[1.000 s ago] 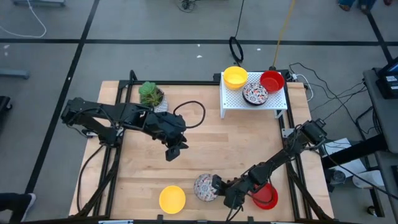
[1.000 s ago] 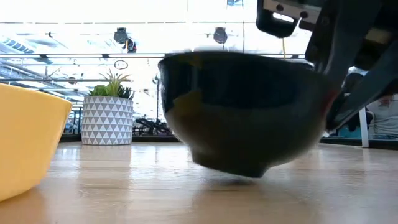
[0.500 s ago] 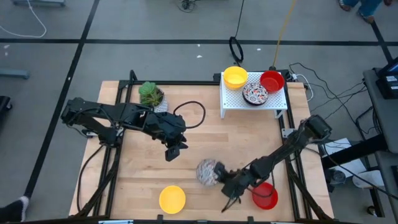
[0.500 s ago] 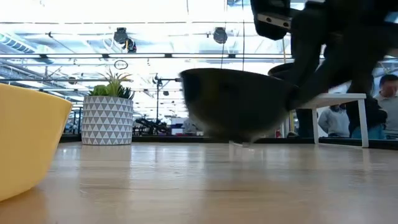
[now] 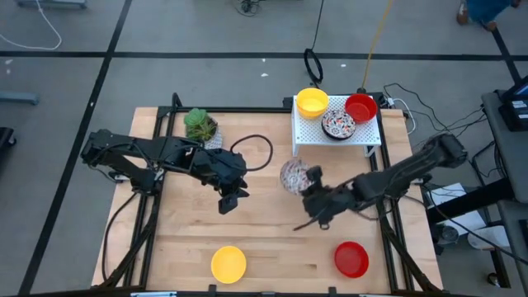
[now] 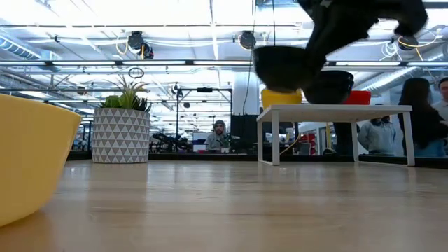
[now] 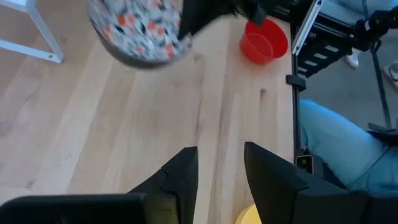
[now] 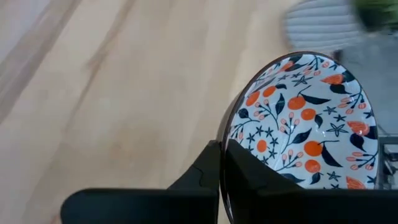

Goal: Pick & Place Mini bowls
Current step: Stack the white patterned bowl on top of the white patterned bowl on the shelf

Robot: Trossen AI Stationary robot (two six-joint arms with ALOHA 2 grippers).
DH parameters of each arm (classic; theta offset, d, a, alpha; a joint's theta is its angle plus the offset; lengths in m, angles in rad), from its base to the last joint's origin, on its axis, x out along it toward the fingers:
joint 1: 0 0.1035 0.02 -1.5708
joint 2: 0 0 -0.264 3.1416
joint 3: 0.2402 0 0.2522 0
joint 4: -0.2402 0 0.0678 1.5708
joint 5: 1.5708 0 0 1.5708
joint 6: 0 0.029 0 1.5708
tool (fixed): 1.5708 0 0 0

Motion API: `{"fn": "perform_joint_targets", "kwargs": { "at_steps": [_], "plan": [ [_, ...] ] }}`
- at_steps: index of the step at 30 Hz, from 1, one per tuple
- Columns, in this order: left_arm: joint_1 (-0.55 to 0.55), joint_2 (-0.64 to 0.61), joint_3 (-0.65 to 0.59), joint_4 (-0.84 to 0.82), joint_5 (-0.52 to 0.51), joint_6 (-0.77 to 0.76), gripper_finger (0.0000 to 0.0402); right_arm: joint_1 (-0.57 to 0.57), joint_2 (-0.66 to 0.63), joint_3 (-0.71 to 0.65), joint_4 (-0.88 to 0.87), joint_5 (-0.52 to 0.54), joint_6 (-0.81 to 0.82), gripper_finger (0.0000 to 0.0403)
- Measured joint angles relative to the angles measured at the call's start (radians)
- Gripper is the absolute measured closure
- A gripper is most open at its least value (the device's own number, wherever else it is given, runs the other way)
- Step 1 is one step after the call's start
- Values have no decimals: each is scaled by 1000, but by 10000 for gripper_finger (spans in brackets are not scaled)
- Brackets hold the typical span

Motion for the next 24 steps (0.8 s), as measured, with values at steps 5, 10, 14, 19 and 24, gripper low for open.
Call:
{"fn": "perform_joint_targets", "kwargs": {
  "at_steps": [5,10,14,19,24],
  "plan": [
    [0,0,0,-13,0,32,270,-47,-124,0,-13,21,0,402],
    [0,0,0,-23,0,49,270,-98,-230,0,-27,128,-7,402],
    [0,0,0,-23,0,65,270,-160,-299,0,-38,191,-2,402],
    [0,0,0,-28,0,106,270,-271,-363,0,-60,212,58,402],
    [1,0,0,-40,-1,137,270,-383,-391,0,-139,207,110,402]
  ]
}}
